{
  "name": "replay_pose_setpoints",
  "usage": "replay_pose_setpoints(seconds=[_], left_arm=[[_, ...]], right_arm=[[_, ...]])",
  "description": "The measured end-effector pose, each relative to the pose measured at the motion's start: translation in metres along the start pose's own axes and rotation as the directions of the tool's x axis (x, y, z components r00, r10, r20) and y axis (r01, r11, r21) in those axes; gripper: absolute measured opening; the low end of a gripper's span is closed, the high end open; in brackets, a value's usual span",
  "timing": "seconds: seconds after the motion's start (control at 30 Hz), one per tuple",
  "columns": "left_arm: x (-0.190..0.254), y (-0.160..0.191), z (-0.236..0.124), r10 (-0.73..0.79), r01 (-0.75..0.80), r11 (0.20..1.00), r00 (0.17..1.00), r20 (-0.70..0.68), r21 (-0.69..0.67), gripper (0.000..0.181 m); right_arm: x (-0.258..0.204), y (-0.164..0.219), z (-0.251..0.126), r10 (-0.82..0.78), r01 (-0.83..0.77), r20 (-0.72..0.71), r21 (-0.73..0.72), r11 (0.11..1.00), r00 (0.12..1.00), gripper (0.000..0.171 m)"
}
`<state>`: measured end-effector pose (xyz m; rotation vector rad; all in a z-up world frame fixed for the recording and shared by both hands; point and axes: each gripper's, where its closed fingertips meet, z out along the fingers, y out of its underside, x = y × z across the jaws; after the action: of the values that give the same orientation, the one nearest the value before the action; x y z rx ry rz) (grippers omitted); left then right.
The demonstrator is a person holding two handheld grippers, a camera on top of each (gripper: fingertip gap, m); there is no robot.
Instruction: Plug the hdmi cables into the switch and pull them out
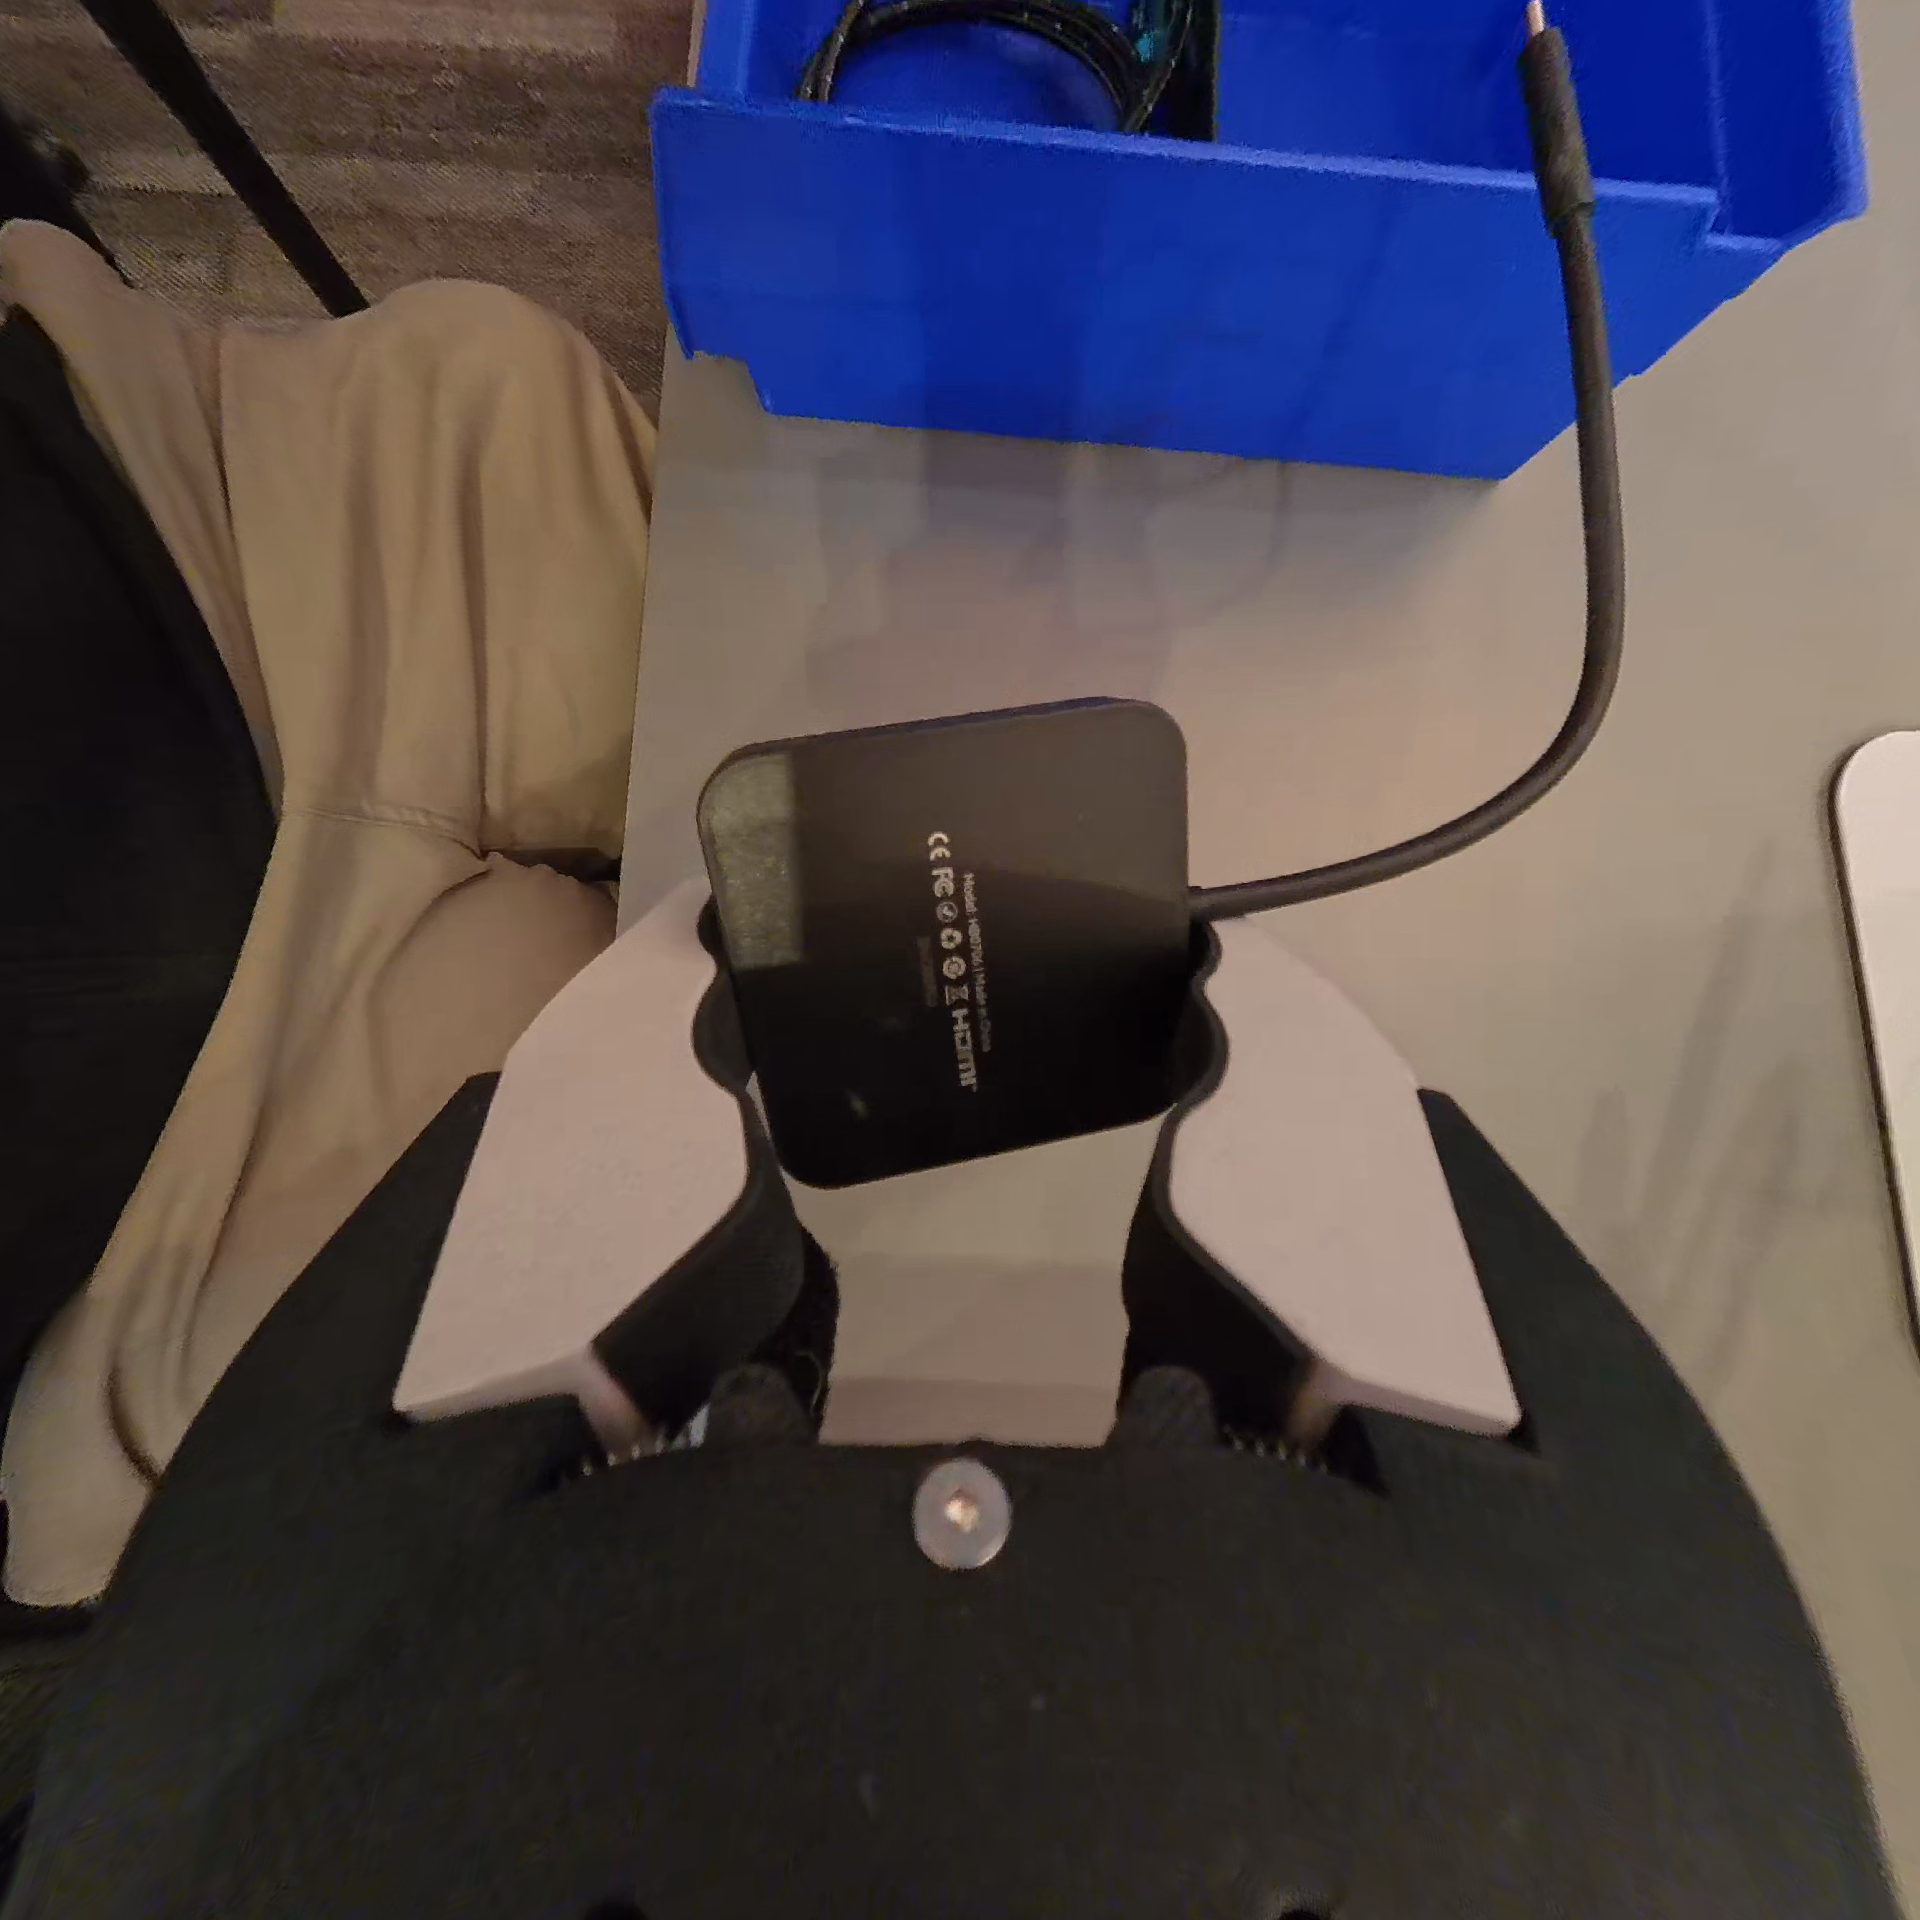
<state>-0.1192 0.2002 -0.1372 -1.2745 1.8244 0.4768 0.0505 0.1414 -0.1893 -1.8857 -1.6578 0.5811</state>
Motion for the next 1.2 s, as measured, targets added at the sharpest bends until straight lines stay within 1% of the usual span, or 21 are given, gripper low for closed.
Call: replay_pose_setpoints(seconds=[0.07, 0.17, 0.23, 0.33, 0.37, 0.47, 0.53, 0.6, 0.67, 0.7, 0.73, 0.83, 0.9, 1.0, 1.03, 1.1, 1.2], left_arm=[[0.014, 0.030, -0.001, -0.065, 0.061, 0.995, 0.997, -0.052, -0.073, 0.041], [0.041, 0.058, 0.003, -0.127, 0.114, 0.986, 0.987, -0.103, -0.124, 0.040], [0.058, 0.069, 0.009, -0.149, 0.129, 0.980, 0.980, -0.129, -0.153, 0.038], [0.084, 0.075, 0.024, -0.232, 0.189, 0.961, 0.948, -0.217, -0.201, 0.036], [0.087, 0.075, 0.029, -0.252, 0.209, 0.957, 0.943, -0.218, -0.201, 0.036], [0.096, 0.061, 0.040, -0.359, 0.325, 0.931, 0.898, -0.255, -0.167, 0.031], [0.094, 0.060, 0.048, -0.442, 0.409, 0.895, 0.866, -0.233, -0.177, 0.024], [0.094, 0.058, 0.056, -0.549, 0.517, 0.835, 0.805, -0.224, -0.190, 0.019], [0.100, 0.060, 0.060, -0.576, 0.534, 0.816, 0.785, -0.227, -0.221, 0.024], [0.101, 0.064, 0.064, -0.590, 0.542, 0.802, 0.781, -0.202, -0.250, 0.026], [0.102, 0.069, 0.067, -0.604, 0.549, 0.788, 0.777, -0.177, -0.279, 0.033], [0.108, 0.071, 0.072, -0.660, 0.590, 0.739, 0.731, -0.173, -0.325, 0.039], [0.110, 0.071, 0.076, -0.701, 0.624, 0.700, 0.694, -0.165, -0.347, 0.038], [0.110, 0.073, 0.079, -0.731, 0.651, 0.666, 0.667, -0.144, -0.365, 0.031], [0.113, 0.071, 0.079, -0.735, 0.651, 0.665, 0.658, -0.165, -0.366, 0.026], [0.112, 0.071, 0.079, -0.729, 0.648, 0.672, 0.665, -0.164, -0.359, 0.024], [0.112, 0.070, 0.076, -0.734, 0.653, 0.670, 0.652, -0.189, -0.353, 0.022]], right_arm=[[0.001, 0.006, 0.003, 0.007, -0.008, -0.012, -0.015, 1.000, 1.000, 0.078], [0.001, 0.014, 0.007, 0.022, -0.023, -0.020, -0.028, 0.999, 1.000, 0.078], [0.001, 0.015, 0.008, 0.032, -0.033, -0.024, -0.026, 0.999, 0.999, 0.078], [0.001, 0.016, 0.011, 0.032, -0.033, -0.037, -0.034, 0.999, 0.999, 0.078], [0.001, 0.016, 0.012, 0.031, -0.033, -0.041, -0.036, 0.999, 0.999, 0.078], [-0.001, 0.017, 0.014, 0.028, -0.030, -0.041, -0.037, 0.999, 0.999, 0.078], [-0.001, 0.017, 0.015, 0.031, -0.032, -0.040, -0.036, 0.999, 0.999, 0.078], [0.000, 0.017, 0.016, 0.028, -0.029, -0.040, -0.032, 0.999, 0.999, 0.078], [0.000, 0.016, 0.017, 0.024, -0.025, -0.044, -0.027, 0.999, 0.999, 0.078], [0.001, 0.016, 0.017, 0.022, -0.023, -0.048, -0.023, 0.999, 0.999, 0.078], [0.002, 0.015, 0.017, 0.018, -0.019, -0.051, -0.015, 1.000, 0.999, 0.078], [0.003, 0.013, 0.016, 0.015, -0.015, -0.053, 0.008, 1.000, 0.998, 0.078], [0.003, 0.012, 0.015, 0.013, -0.012, -0.053, 0.019, 1.000, 0.999, 0.078], [0.003, 0.010, 0.014, 0.008, -0.006, -0.055, 0.030, 1.000, 0.998, 0.078], [0.003, 0.010, 0.014, 0.006, -0.004, -0.056, 0.032, 0.999, 0.998, 0.078], [0.003, 0.010, 0.015, 0.004, -0.002, -0.058, 0.031, 1.000, 0.998, 0.078], [0.003, 0.009, 0.015, 0.002, 0.000, -0.059, 0.030, 1.000, 0.998, 0.078]])
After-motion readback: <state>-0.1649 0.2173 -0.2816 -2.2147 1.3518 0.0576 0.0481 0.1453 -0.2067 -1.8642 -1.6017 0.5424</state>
